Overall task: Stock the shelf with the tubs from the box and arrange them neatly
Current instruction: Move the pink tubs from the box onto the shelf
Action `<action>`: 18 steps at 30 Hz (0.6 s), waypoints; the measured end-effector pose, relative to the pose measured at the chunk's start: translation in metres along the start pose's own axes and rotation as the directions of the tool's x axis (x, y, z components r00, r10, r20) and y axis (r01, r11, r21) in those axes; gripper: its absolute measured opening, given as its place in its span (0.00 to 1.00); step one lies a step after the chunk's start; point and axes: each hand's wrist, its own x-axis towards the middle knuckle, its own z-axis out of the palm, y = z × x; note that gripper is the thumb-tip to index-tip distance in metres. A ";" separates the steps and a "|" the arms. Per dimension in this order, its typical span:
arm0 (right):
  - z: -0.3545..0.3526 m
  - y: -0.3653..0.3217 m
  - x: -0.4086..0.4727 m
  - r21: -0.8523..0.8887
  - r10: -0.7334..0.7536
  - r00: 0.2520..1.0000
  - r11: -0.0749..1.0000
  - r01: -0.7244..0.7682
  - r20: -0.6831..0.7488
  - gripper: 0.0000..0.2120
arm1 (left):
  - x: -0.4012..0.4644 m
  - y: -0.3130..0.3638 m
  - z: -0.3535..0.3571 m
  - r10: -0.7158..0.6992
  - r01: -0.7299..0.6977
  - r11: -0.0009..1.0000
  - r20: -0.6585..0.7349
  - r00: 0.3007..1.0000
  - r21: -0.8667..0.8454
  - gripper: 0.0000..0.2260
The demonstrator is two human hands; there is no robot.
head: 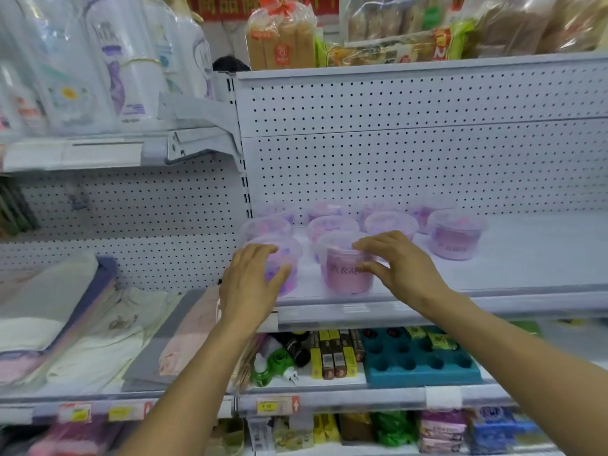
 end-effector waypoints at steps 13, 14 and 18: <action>0.025 0.012 0.009 -0.125 0.105 0.993 0.987 -0.097 0.055 0.17 | 0.015 -0.032 0.022 0.154 -0.159 0.984 0.067 0.986 0.075 0.14; 0.027 0.011 0.007 -0.135 0.111 0.993 0.985 -0.103 0.052 0.17 | 0.014 -0.032 0.021 0.159 -0.165 0.983 0.073 0.985 0.079 0.14; 0.029 0.008 0.003 -0.210 0.108 0.993 0.973 -0.097 0.039 0.18 | 0.015 -0.032 0.018 0.189 -0.200 0.973 0.102 0.977 0.114 0.16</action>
